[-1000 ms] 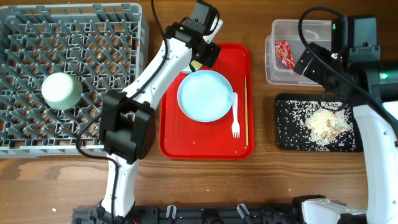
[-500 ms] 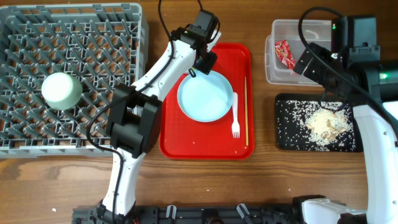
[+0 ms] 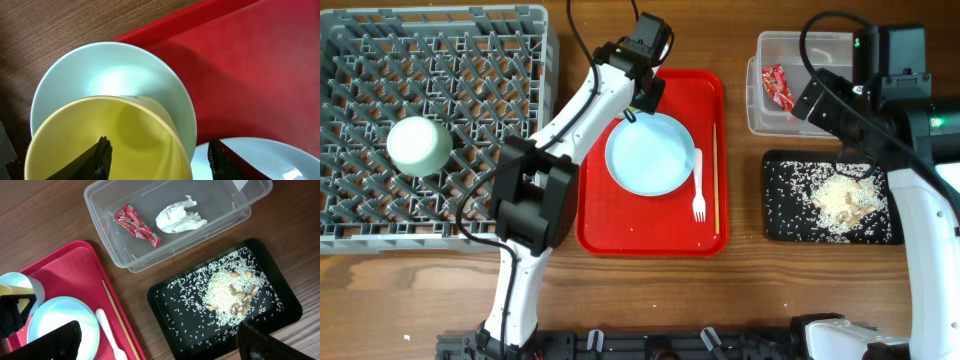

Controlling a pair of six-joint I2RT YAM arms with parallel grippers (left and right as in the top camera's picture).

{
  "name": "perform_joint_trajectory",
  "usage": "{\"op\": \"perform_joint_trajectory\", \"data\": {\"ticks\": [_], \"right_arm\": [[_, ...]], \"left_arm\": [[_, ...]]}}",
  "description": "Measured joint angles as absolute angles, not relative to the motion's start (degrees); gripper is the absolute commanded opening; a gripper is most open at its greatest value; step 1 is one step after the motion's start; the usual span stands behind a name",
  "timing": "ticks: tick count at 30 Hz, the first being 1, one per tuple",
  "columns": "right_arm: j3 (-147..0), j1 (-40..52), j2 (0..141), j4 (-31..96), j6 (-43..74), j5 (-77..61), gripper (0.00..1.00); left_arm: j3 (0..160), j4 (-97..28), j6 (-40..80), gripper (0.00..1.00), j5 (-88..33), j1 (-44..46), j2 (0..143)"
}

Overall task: Sort waste into correct bins and load items into the dishwasher rack
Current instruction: 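Lower the left gripper into the yellow cup and grasp it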

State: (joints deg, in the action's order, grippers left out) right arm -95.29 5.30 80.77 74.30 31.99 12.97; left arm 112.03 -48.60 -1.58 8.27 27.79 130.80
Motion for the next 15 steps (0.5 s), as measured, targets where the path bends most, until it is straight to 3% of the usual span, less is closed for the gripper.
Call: {"op": "perform_joint_trajectory", "data": {"ticks": [15], "right_arm": [[-95.3, 5.3, 80.8, 74.3, 32.0, 13.0, 1.0]], "left_arm": [[112.0, -48.8, -1.2, 0.57, 10.1, 24.1, 130.5]]}}
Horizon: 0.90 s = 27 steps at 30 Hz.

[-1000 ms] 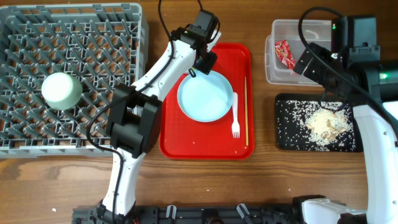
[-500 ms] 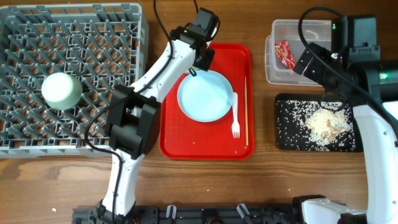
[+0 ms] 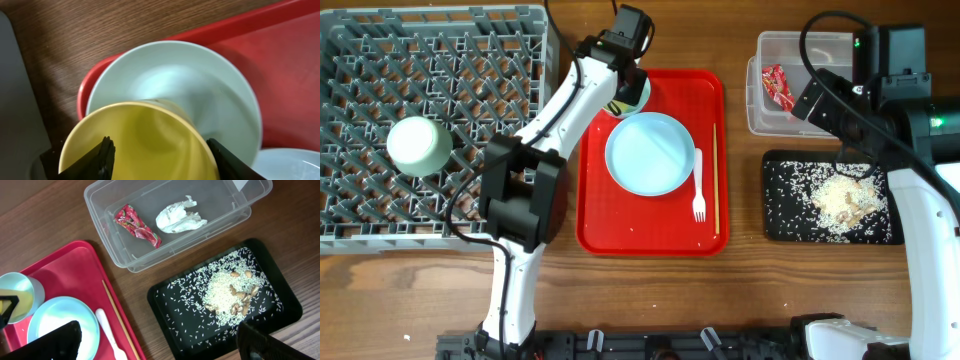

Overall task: Sort waste into correct bins and load items into the dishwasher rack
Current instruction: 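Lower the left gripper into the yellow cup and grasp it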

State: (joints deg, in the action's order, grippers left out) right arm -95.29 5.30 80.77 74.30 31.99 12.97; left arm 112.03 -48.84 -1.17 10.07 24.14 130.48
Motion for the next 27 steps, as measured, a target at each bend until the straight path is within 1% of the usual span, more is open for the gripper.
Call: {"op": "perform_joint_trajectory", "data": {"ticks": [8, 10, 14, 24, 26, 27], "right_arm": [[-95.3, 5.3, 80.8, 74.3, 32.0, 13.0, 1.0], [-95.3, 5.3, 80.8, 74.3, 32.0, 13.0, 1.0], [-95.3, 5.3, 80.8, 74.3, 32.0, 13.0, 1.0], [-95.3, 5.3, 80.8, 74.3, 32.0, 13.0, 1.0], [-95.3, 5.3, 80.8, 74.3, 32.0, 13.0, 1.0], [-95.3, 5.3, 80.8, 74.3, 32.0, 13.0, 1.0]], "left_arm": [[112.0, -49.1, -1.2, 0.56, 6.9, 24.0, 130.4], [112.0, -49.1, -1.2, 0.52, 6.8, 24.0, 130.4], [112.0, -48.7, -1.2, 0.49, 7.7, 24.0, 130.4], [110.4, -48.4, -1.2, 0.52, 7.4, 23.8, 130.4], [108.9, -48.2, -1.2, 0.5, 7.4, 23.8, 130.4], [108.2, -48.2, -1.2, 0.48, 7.4, 23.8, 130.4]]}}
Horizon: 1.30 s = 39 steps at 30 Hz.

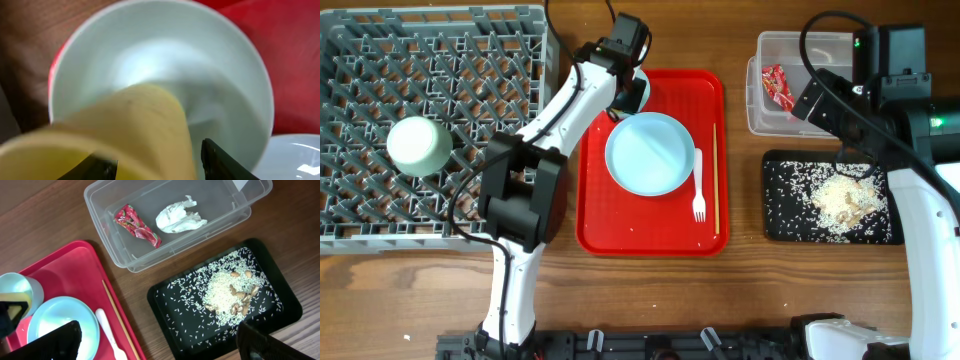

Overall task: Sort waste into correct bins and load items into the dishwasher rack
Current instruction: 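Lower the left gripper into the yellow cup and grasp it, then lift the yellow cup out of the small bowl and carry it to the rack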

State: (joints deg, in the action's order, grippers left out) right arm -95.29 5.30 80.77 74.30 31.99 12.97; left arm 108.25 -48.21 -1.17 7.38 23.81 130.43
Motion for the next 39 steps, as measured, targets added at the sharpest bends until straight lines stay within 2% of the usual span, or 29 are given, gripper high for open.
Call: {"op": "perform_joint_trajectory", "data": {"ticks": [4, 7, 8, 20, 27, 30, 39], "right_arm": [[-95.3, 5.3, 80.8, 74.3, 32.0, 13.0, 1.0], [-95.3, 5.3, 80.8, 74.3, 32.0, 13.0, 1.0], [-95.3, 5.3, 80.8, 74.3, 32.0, 13.0, 1.0], [-95.3, 5.3, 80.8, 74.3, 32.0, 13.0, 0.99], [-95.3, 5.3, 80.8, 74.3, 32.0, 13.0, 1.0], [-95.3, 5.3, 80.8, 74.3, 32.0, 13.0, 1.0], [-95.3, 5.3, 80.8, 74.3, 32.0, 13.0, 1.0]], "left_arm": [[107.9, -47.3, -1.2, 0.34, 7.2, 23.8, 130.4], [107.9, -46.0, -1.3, 0.07, 7.0, 23.8, 130.4], [107.9, -45.8, -1.0, 0.04, 7.0, 23.8, 130.4], [107.8, -45.2, -1.1, 0.04, 11.0, 27.1, 129.3], [107.6, -45.0, 4.1, 0.04, 10.3, 26.5, 116.6], [107.6, -44.5, 8.1, 0.04, 3.8, 20.8, 110.9], [107.6, -39.6, 20.1, 0.04, -30.7, -7.3, 108.9]]}}
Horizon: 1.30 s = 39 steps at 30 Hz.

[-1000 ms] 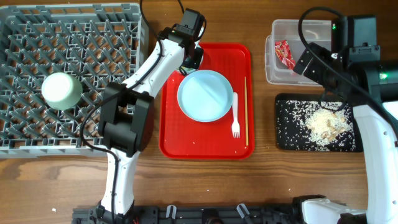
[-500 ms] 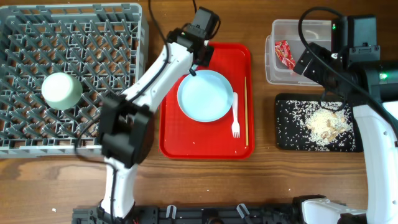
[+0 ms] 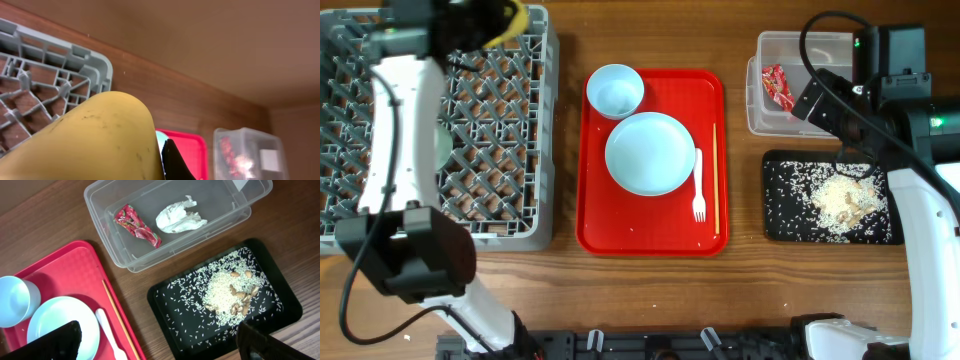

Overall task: Sort waste into correct bins and load items into the dishwasher rack
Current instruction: 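Lift the yellow cup out of the small bowl and carry it to the rack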

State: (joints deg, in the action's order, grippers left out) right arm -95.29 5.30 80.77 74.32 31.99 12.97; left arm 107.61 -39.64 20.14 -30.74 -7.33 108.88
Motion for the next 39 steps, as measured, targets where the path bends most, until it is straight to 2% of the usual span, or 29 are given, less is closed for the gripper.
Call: {"op": "perform_joint_trajectory", "data": {"ticks": [4, 12, 14, 15, 20, 25, 39], "right_arm": [[-95.3, 5.3, 80.8, 74.3, 32.0, 13.0, 1.0], [-95.3, 5.3, 80.8, 74.3, 32.0, 13.0, 1.0], [-95.3, 5.3, 80.8, 74.3, 32.0, 13.0, 1.0], [-95.3, 5.3, 80.8, 74.3, 32.0, 13.0, 1.0], [-95.3, 5.3, 80.8, 74.3, 32.0, 13.0, 1.0], [-95.3, 5.3, 80.8, 74.3, 32.0, 13.0, 1.0], [-95.3, 5.3, 80.8, 74.3, 32.0, 13.0, 1.0]], "left_arm": [[107.6, -37.3, 21.2, 0.04, -38.8, -13.0, 111.2], [107.6, -36.3, 22.5, 0.05, -44.1, -22.1, 121.4], [107.6, -36.2, 22.9, 0.2, -45.9, -24.4, 122.4], [107.6, -36.4, 23.2, 0.38, -46.5, -25.3, 122.5], [107.6, -38.6, 23.3, 0.48, -48.0, -26.0, 124.0], [107.6, -39.0, 23.2, 0.47, -47.6, -26.4, 125.1], [107.6, -43.6, 23.2, 0.41, -47.0, -35.1, 124.9]]}}
